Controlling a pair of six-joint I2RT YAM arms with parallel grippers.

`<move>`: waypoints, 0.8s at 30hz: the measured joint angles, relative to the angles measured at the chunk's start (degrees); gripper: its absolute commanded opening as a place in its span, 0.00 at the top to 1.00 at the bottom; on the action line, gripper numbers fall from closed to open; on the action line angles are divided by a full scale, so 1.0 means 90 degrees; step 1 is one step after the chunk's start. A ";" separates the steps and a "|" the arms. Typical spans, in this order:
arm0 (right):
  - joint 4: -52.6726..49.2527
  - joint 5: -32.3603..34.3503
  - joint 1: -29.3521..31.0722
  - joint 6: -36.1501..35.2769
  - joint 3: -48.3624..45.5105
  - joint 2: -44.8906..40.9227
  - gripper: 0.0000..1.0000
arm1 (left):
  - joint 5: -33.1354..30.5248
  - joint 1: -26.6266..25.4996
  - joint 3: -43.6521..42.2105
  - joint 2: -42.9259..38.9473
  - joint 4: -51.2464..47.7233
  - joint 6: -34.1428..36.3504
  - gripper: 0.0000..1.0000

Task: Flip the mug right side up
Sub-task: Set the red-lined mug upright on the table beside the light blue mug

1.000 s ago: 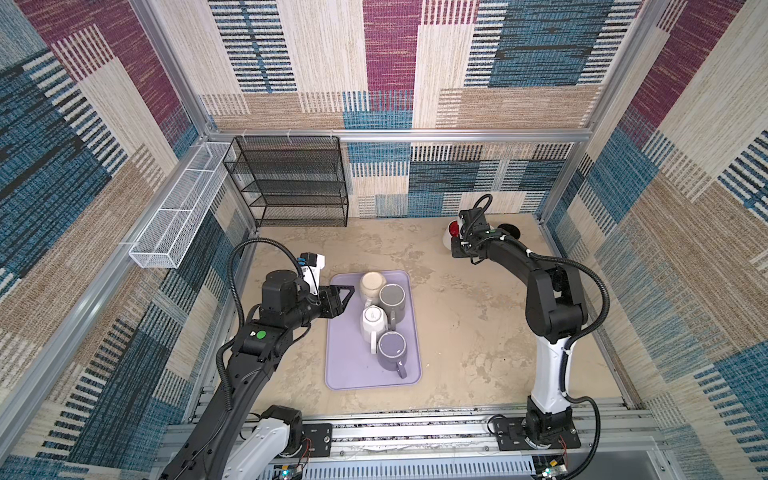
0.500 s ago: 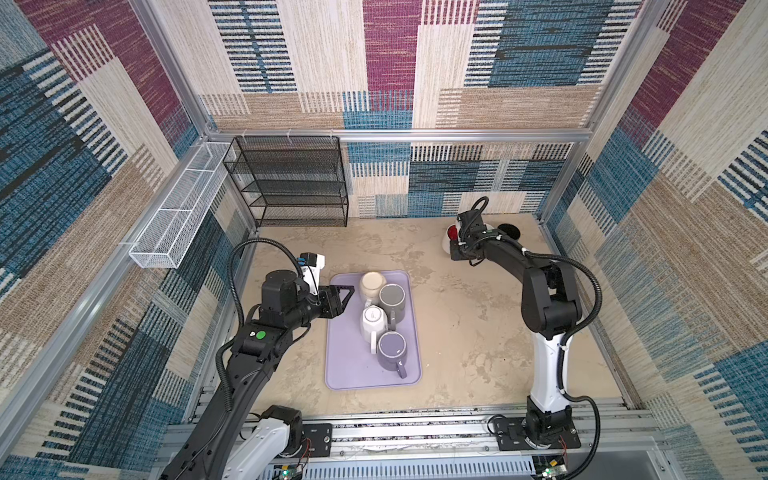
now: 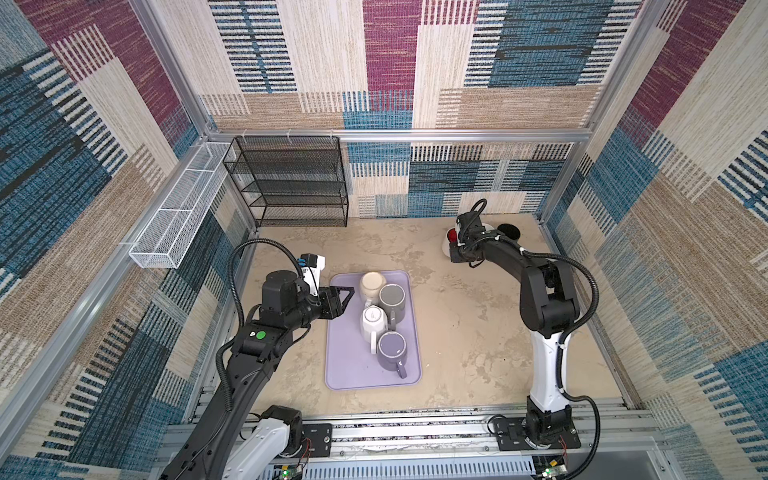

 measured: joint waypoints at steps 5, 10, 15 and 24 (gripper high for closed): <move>-0.0012 0.0022 0.0000 0.0000 0.0044 0.0068 1.00 | 0.0000 -0.0002 -0.0022 -0.0010 -0.0041 0.0017 0.42; -0.0012 0.0046 0.0000 0.0000 0.0097 0.0114 1.00 | 0.0000 0.0000 -0.0027 -0.0019 -0.0092 0.0022 0.42; -0.0015 0.0046 0.0000 -0.0002 0.0138 0.0143 0.90 | 0.0000 0.0000 -0.0027 -0.0015 -0.0092 0.0022 0.42; -0.0024 0.0046 0.0000 -0.0002 0.0153 0.0151 0.72 | 0.0000 0.0000 -0.0027 -0.0015 -0.0100 0.0041 0.42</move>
